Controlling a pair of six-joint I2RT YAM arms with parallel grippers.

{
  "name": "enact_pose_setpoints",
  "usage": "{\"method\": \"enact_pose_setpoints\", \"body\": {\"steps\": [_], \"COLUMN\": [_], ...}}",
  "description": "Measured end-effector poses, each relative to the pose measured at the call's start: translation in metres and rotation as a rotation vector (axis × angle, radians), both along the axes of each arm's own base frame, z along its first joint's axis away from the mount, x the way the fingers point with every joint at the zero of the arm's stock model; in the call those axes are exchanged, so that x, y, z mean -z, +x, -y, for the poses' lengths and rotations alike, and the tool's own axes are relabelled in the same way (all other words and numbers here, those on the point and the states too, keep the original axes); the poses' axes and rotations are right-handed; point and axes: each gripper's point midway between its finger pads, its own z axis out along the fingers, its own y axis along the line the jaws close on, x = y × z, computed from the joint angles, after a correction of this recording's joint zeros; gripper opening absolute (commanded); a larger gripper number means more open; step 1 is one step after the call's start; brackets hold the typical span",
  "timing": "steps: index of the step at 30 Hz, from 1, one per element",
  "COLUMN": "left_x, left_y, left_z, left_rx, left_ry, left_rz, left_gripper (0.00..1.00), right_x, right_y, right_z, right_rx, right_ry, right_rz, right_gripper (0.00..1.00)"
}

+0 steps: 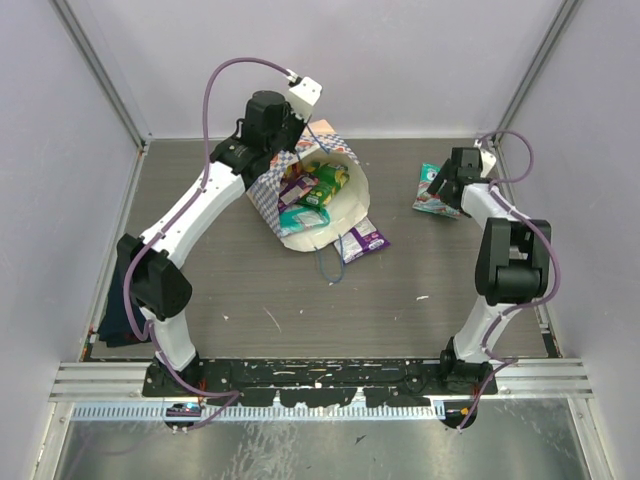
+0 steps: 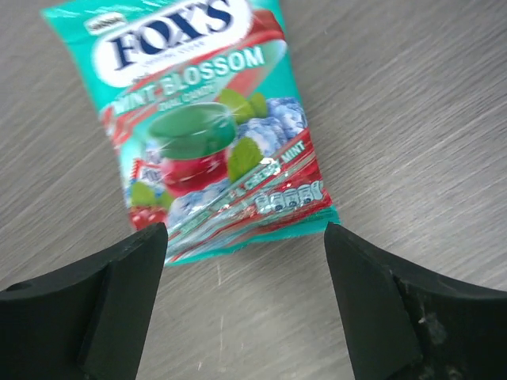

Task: Take the snacks out of the paper bag
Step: Adjust the snack at the center of the board.

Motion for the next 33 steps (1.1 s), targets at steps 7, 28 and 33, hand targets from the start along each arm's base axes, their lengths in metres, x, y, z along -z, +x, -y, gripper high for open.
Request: {"method": "enact_pose_setpoints", "body": {"steps": [7, 28, 33], "left_x": [0.000, 0.003, 0.004], "left_y": [0.001, 0.008, 0.007], "left_z": [-0.002, -0.009, -0.009], "left_rx": [-0.007, -0.007, -0.005], "left_ry": [0.003, -0.002, 0.001], "left_rz": [0.002, -0.016, -0.021], "left_gripper": [0.00, 0.00, 0.00], "right_x": [0.065, 0.044, 0.033], "right_y": [0.013, 0.111, 0.076], "right_z": [0.007, 0.051, 0.038], "right_rx": [0.050, -0.068, -0.058], "right_ry": [0.041, -0.275, -0.250], "right_rz": [-0.110, -0.148, -0.158], "right_gripper": [0.66, 0.94, 0.98]}}
